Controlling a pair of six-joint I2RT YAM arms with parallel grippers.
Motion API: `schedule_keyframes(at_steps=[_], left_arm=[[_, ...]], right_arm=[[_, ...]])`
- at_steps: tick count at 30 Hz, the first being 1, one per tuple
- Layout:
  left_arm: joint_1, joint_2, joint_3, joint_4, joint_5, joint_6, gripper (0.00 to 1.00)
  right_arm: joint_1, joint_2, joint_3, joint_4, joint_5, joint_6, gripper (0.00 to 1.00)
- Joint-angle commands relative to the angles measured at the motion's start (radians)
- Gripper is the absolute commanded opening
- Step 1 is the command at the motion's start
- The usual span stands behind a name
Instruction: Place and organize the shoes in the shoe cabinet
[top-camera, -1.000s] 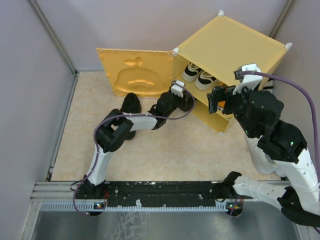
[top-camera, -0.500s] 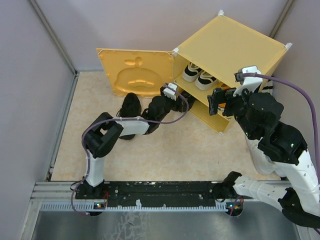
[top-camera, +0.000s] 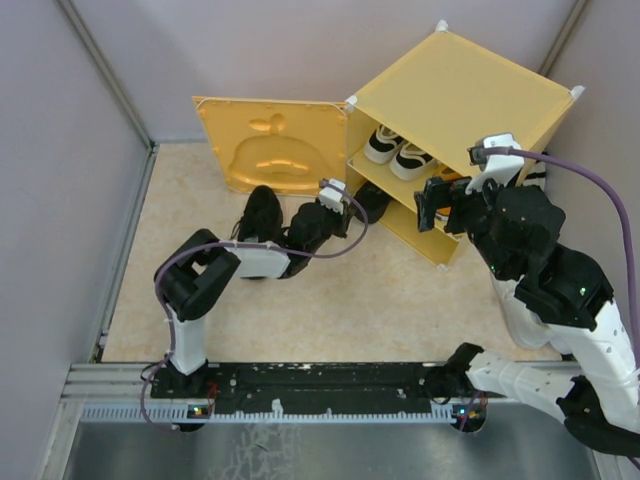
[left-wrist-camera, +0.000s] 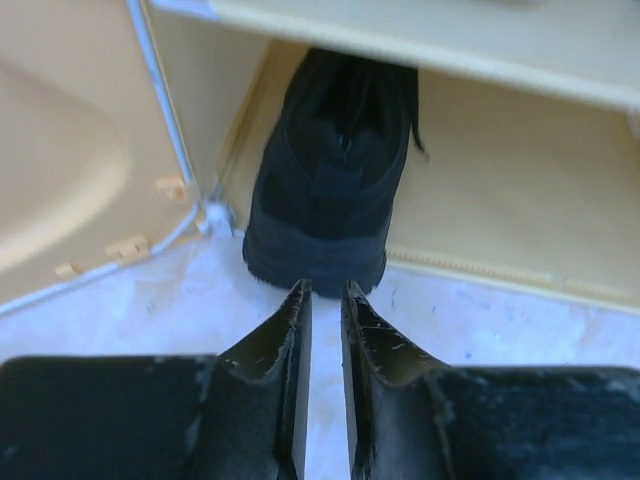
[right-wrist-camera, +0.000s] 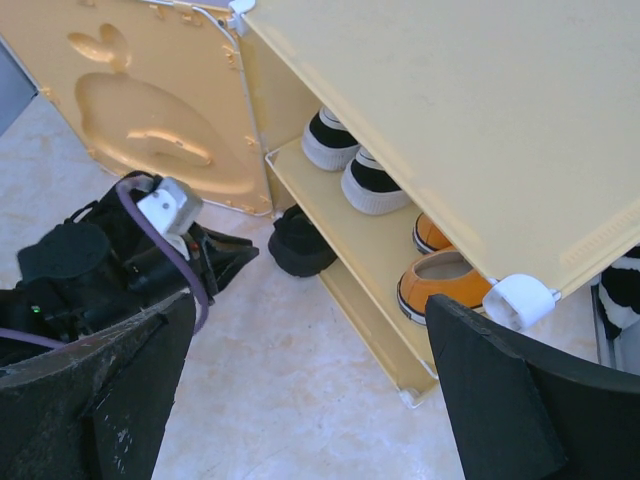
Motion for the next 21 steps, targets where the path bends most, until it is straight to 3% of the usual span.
schedule_keyframes(at_steps=[1,5,11,21], left_arm=[[0.000,0.089,0.066,-0.076,0.027,-0.037,0.21],[0.000,0.154,0.145,-0.164,0.042,-0.032,0.14],[0.002,0.227,0.239,-0.195,0.062,-0.029,0.12],[0.012,0.374,0.396,-0.068,0.014,-0.034,0.12]], right_arm=[[-0.004,-0.003,0.018,0.022,0.014,-0.004,0.98],[-0.004,-0.006,0.027,0.011,0.028,-0.004,0.98],[-0.004,-0.003,0.025,0.011,0.031,-0.006,0.98],[-0.003,0.006,0.032,0.009,0.023,-0.004,0.98]])
